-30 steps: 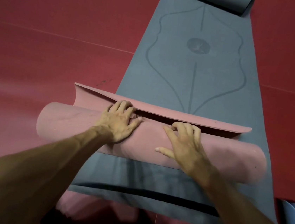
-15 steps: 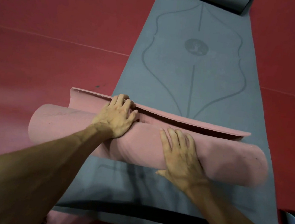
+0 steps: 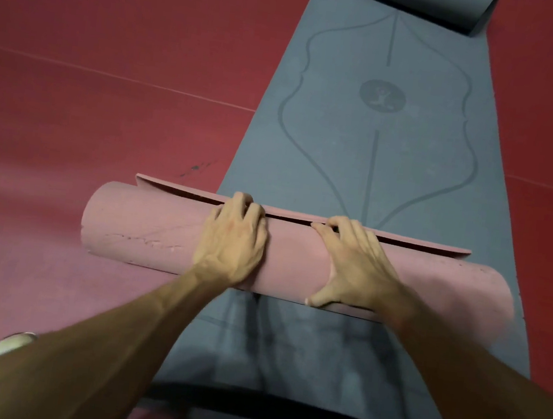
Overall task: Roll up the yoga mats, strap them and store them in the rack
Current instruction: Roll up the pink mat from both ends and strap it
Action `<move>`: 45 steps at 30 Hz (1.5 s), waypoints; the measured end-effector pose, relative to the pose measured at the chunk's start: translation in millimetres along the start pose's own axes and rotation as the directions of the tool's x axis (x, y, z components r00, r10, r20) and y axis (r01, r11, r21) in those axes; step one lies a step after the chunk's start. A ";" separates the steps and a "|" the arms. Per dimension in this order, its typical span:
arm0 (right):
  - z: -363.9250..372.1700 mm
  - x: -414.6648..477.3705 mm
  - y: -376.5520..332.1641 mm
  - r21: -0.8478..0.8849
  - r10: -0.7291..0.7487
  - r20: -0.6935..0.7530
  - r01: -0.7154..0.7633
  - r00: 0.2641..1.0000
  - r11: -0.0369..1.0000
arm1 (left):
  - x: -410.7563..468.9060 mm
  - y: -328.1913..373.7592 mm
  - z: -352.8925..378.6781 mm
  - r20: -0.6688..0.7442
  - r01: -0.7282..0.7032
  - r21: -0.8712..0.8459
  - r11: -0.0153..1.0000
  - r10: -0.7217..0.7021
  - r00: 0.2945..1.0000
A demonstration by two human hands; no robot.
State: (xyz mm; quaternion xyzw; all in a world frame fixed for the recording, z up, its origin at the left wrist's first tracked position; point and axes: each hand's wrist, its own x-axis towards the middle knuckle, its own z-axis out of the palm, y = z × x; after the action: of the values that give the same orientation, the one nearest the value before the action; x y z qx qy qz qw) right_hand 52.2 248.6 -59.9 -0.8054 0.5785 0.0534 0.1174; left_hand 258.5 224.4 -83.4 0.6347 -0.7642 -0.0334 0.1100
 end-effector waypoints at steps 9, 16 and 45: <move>21.5 -18.9 -14.5 -0.126 0.023 -0.118 -0.038 0.993 0.991 | -19.7 -0.2 1.7 0.114 -0.081 0.104 0.991 0.069 0.991; 26.1 -28.2 -31.2 -0.163 0.108 -0.112 -0.125 0.988 0.979 | -31.8 -3.7 -6.4 0.150 -0.152 0.110 0.982 0.135 0.979; 28.9 -27.0 3.5 0.209 0.477 -0.151 -0.443 0.866 0.872 | -15.4 10.5 -2.1 0.454 -0.074 0.114 0.991 0.014 0.891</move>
State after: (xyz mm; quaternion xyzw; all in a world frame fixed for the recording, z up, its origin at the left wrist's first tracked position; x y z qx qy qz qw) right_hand 41.6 279.7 -82.3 -0.6322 0.7654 -0.0491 0.1102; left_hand 251.5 241.6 -81.2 0.5977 -0.7836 -0.1284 -0.1110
